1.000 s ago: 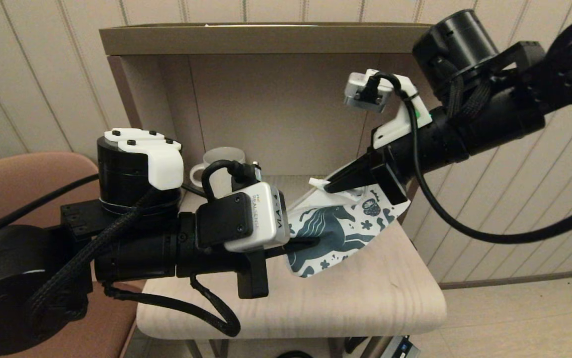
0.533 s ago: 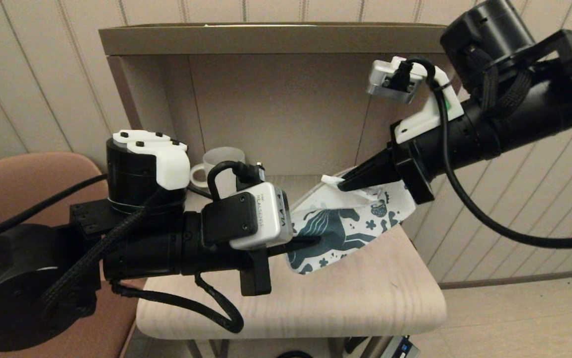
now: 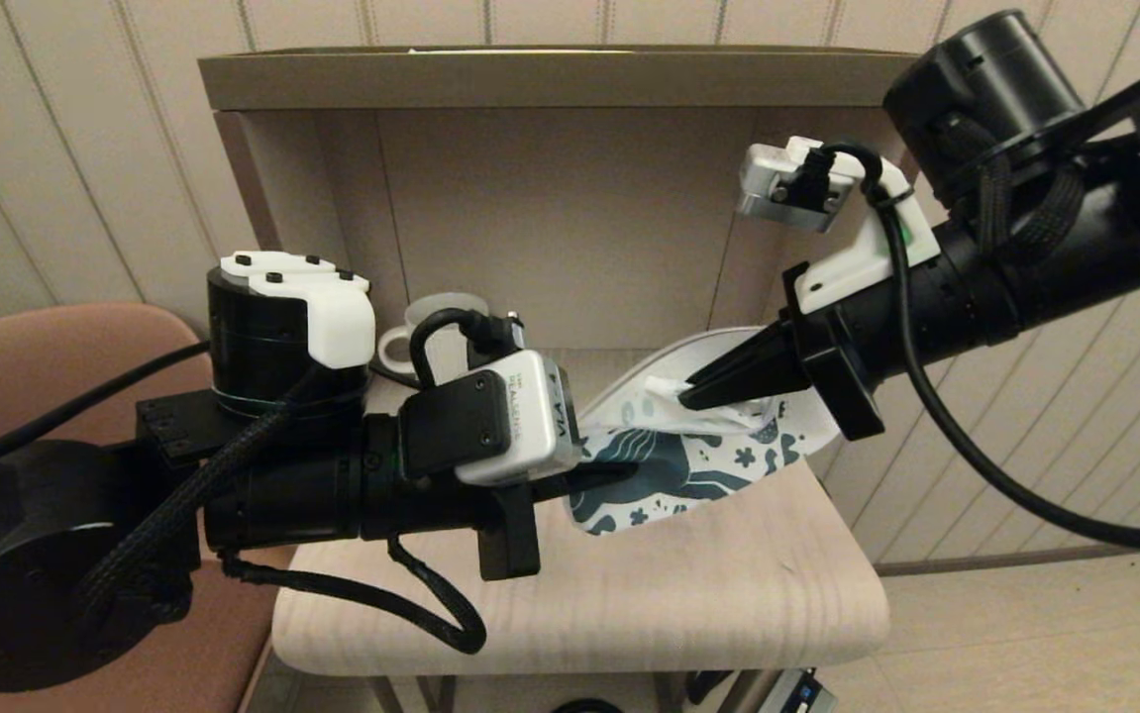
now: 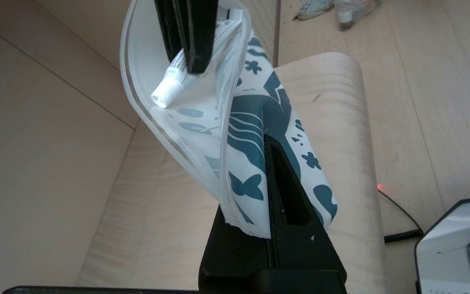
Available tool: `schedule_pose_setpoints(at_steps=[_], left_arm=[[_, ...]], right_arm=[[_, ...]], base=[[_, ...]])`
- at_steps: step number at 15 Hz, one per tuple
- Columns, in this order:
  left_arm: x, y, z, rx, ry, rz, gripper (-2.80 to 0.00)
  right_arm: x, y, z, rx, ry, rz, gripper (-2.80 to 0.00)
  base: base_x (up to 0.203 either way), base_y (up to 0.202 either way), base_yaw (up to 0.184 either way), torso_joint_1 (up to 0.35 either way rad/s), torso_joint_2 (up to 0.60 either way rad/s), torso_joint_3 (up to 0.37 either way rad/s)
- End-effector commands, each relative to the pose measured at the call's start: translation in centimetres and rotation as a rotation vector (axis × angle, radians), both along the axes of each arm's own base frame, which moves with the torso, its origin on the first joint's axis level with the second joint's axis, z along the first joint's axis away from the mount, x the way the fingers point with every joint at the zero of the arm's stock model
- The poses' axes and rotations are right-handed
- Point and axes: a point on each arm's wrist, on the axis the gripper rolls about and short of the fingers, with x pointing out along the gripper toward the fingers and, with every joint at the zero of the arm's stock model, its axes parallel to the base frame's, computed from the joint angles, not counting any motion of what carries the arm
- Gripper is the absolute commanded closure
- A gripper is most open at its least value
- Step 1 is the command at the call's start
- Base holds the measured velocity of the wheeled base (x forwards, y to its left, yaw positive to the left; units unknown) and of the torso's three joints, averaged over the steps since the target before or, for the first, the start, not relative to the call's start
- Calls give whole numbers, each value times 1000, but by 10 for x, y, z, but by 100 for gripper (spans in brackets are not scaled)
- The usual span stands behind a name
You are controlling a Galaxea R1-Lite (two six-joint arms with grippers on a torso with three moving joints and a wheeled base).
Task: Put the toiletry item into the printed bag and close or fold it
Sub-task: Place the toothpaste in the storage bag
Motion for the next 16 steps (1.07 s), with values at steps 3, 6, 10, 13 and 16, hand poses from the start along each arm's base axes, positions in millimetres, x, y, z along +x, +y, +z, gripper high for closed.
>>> schedule_pose_setpoints(at_steps=[3, 6, 10, 13, 16], left_arm=[[-2, 1, 1, -4, -8, -6, 0], [-3, 3, 0, 1, -5, -5, 0], [-4, 2, 0, -3, -22, -7, 0], [-3, 2, 0, -6, -29, -4, 0], [-1, 0, 0, -5, -33, 0, 0]], right_arm=[[3, 0, 5, 15, -25, -2, 0], [4, -1, 10, 25, -42, -6, 0], [2, -2, 13, 26, -46, -8, 0], [-1, -3, 7, 12, -20, -6, 0], [-7, -5, 6, 10, -16, -2, 0]], base=[[0, 0, 0, 0, 0, 0], [0, 0, 0, 0, 0, 0], [0, 0, 0, 0, 0, 0], [0, 0, 0, 0, 0, 0], [0, 0, 0, 0, 0, 0]])
